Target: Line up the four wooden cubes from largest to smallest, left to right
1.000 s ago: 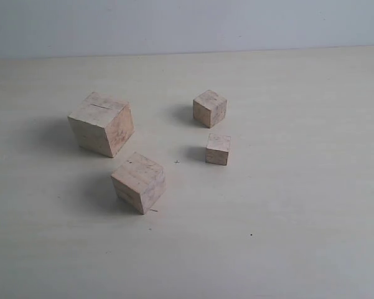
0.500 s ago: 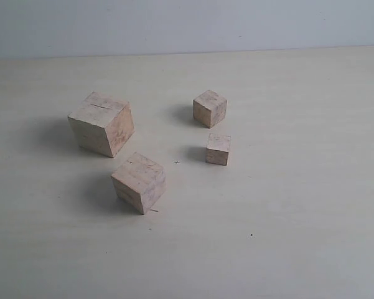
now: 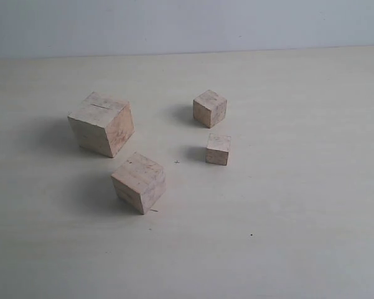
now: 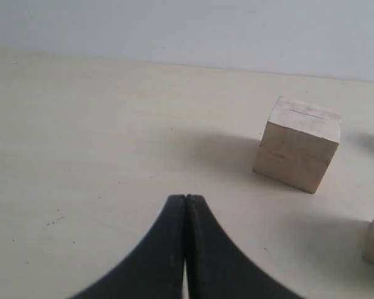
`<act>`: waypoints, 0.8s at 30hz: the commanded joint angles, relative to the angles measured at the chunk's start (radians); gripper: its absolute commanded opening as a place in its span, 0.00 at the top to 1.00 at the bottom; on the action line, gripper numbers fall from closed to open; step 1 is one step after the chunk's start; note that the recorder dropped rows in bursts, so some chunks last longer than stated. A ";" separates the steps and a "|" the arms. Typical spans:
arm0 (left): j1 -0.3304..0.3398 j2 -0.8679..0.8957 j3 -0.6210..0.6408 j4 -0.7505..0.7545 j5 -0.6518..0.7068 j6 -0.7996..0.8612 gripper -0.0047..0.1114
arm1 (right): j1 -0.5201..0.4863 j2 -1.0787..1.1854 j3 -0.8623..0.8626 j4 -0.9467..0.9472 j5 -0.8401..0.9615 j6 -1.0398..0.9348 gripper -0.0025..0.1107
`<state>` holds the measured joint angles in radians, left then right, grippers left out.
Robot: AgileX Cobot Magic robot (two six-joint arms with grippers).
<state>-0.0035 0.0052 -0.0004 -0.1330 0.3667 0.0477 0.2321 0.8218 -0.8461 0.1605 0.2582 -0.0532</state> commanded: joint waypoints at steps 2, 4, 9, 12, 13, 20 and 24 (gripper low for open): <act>-0.007 -0.005 0.000 -0.001 -0.008 0.001 0.96 | 0.177 0.251 -0.122 -0.004 0.038 -0.080 0.98; -0.007 -0.005 0.000 -0.001 -0.008 0.001 0.96 | 0.243 0.346 -0.161 -0.004 0.056 -0.081 0.98; -0.007 -0.005 0.000 -0.001 -0.008 0.001 0.96 | 0.375 0.540 -0.218 -0.004 0.187 -0.087 0.98; -0.007 -0.005 0.000 -0.001 -0.008 0.001 0.96 | 0.430 0.619 -0.221 -0.004 0.243 -0.157 0.98; -0.007 -0.005 0.000 -0.001 -0.008 0.001 0.96 | 0.447 0.642 -0.221 -0.004 0.257 -0.186 0.98; -0.007 -0.005 0.000 -0.001 -0.008 0.001 0.96 | 0.517 0.709 -0.221 -0.002 0.229 -0.286 0.98; -0.007 -0.005 0.000 -0.001 -0.008 0.001 0.96 | 0.524 0.709 -0.221 0.080 0.088 -0.275 0.98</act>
<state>-0.0035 0.0052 -0.0004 -0.1330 0.3667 0.0477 0.7515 1.5325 -1.0592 0.1769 0.4480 -0.3229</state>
